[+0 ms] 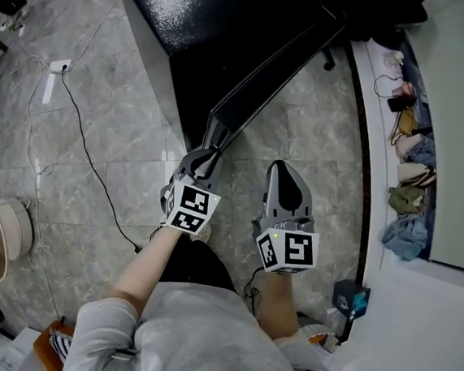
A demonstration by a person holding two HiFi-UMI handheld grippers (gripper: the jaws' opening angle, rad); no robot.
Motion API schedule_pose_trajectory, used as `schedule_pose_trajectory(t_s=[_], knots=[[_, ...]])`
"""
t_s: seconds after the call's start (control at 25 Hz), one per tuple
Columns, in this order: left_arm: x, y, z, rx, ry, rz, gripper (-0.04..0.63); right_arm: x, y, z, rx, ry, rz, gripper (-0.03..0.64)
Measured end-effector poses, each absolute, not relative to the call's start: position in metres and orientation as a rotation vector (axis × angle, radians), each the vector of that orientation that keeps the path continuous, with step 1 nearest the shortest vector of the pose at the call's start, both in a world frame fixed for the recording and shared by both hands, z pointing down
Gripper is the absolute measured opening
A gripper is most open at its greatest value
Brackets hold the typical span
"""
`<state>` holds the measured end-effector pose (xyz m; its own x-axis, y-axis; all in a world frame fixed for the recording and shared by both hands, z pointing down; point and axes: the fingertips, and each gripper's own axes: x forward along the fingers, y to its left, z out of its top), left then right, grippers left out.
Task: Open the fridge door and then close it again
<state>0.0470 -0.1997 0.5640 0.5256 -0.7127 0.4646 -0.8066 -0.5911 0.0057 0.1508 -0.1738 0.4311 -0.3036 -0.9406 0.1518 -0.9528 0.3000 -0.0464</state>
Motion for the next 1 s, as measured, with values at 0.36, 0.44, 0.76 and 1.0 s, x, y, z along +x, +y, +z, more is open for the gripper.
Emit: schedule_pose_trajectory(t_s=[0.36,0.44,0.76,1.0], knots=[[0.078,-0.180,0.564,2.483,-1.356,0.620,0.038,0.180,-0.166,0.426,1.874,-2.422,0.209,0.025],[0.082,-0.178,0.564,2.475,-1.354,0.618,0.038,0.184,-0.167,0.426,1.884,-2.419,0.206,0.025],[0.099,-0.166,0.563,2.474,-1.319,0.607,0.031,0.188,-0.166,0.421,1.896,-2.425,0.195,0.025],[0.102,-0.163,0.563,2.475,-1.304,0.605,0.031,0.189,-0.165,0.417,1.903,-2.428,0.191,0.026]])
